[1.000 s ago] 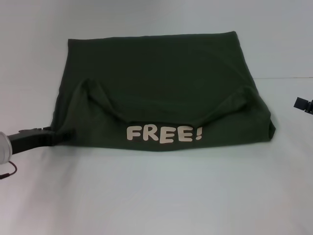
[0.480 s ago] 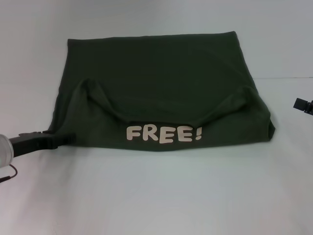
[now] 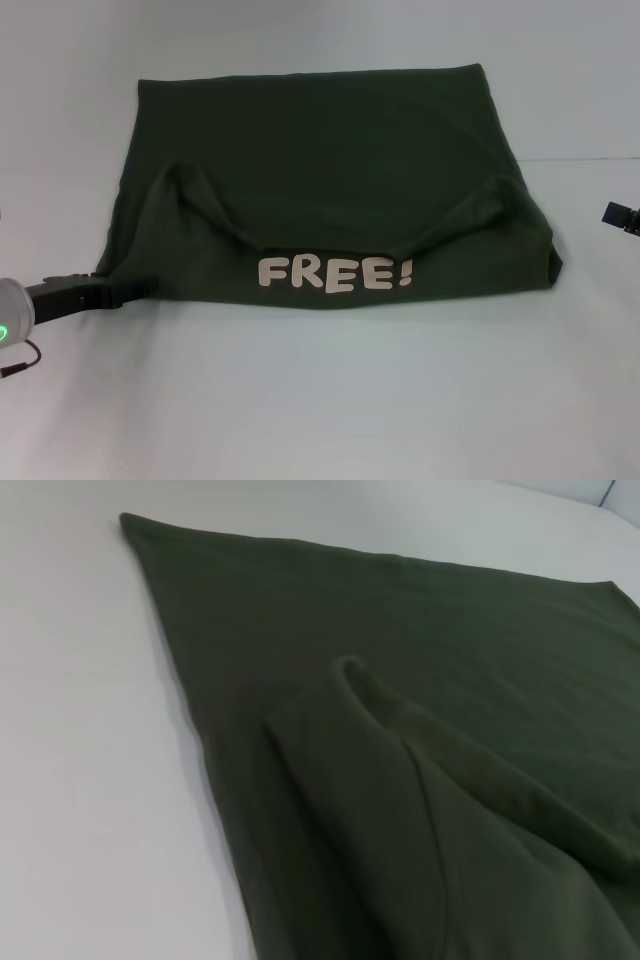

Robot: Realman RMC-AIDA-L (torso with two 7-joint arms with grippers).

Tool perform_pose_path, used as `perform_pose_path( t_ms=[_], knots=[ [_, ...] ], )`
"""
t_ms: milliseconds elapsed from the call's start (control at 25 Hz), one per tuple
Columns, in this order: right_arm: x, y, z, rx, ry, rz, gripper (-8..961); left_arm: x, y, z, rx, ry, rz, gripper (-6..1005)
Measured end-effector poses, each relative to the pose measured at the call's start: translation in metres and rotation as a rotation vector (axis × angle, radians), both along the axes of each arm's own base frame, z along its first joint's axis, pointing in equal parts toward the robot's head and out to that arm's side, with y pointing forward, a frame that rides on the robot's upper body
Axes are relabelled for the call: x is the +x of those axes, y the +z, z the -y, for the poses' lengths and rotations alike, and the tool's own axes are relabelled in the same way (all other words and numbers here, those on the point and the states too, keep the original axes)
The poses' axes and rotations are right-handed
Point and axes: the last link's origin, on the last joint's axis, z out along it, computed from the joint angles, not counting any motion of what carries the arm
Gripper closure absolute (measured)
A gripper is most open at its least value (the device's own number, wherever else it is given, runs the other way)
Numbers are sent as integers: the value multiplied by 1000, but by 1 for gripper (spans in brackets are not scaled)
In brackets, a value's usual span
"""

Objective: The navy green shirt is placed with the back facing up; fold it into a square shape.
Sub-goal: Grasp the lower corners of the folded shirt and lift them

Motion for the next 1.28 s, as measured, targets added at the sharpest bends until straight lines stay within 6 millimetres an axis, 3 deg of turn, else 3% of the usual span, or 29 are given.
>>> perform_pose_path(
  t_ms=[200,440,760,1280],
  knots=[
    [0,0,0,0,0,0,9,0,0,0,2,0,1,143],
    [0,1,0,0,-1,-3,8,0,0,0,2,0,3,259],
    [0,2,0,-2,-2,-6,9,0,0,0,0,-2,3,493],
    [-1,1,0,-10,3,-3,8,-3,2,1,21,20,15,606]
  ],
)
